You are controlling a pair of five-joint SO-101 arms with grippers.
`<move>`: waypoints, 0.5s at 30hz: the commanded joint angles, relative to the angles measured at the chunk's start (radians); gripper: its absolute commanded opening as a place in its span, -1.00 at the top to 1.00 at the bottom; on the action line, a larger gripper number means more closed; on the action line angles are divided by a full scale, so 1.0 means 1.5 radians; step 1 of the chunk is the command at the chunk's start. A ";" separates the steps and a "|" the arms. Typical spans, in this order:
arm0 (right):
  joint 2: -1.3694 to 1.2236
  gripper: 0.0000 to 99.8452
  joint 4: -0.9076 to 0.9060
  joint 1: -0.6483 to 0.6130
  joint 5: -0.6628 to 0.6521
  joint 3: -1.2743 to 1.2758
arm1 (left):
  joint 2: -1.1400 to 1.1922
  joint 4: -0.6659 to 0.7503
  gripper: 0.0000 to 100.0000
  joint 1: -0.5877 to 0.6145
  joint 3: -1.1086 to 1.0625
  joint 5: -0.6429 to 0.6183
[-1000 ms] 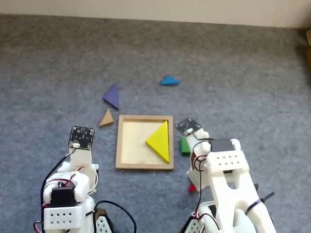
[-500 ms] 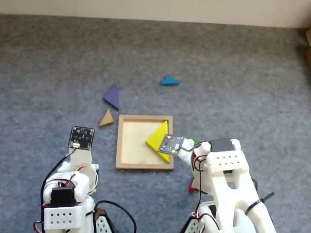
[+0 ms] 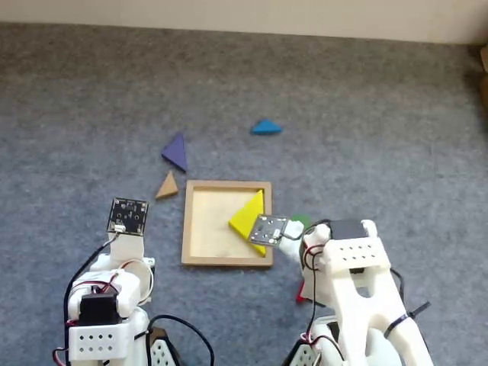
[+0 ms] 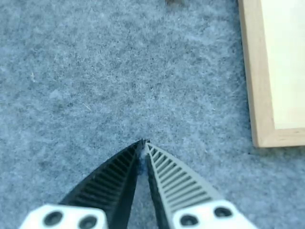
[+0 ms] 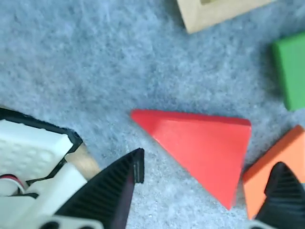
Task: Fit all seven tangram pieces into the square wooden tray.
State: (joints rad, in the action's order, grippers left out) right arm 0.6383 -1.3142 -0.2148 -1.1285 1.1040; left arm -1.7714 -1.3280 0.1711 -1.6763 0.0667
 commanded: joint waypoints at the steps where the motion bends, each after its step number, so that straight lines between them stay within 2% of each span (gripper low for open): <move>1: -0.055 0.24 0.075 -0.011 -0.008 0.030 | -0.025 -0.005 0.99 0.006 -0.014 -0.005; 8: -0.185 0.24 0.103 -0.012 -0.007 0.040 | -0.025 -0.005 0.99 0.006 -0.014 -0.005; 11: -0.198 0.24 0.155 -0.010 -0.001 0.019 | -0.025 -0.005 0.99 0.006 -0.014 -0.005; 15: -0.198 0.24 0.194 -0.012 0.104 0.011 | -0.025 -0.005 0.99 0.006 -0.014 -0.005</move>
State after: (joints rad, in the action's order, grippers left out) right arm 0.3790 -1.0932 -0.2179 -1.0779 1.1469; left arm -1.7714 -1.3280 0.1711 -1.6763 0.0667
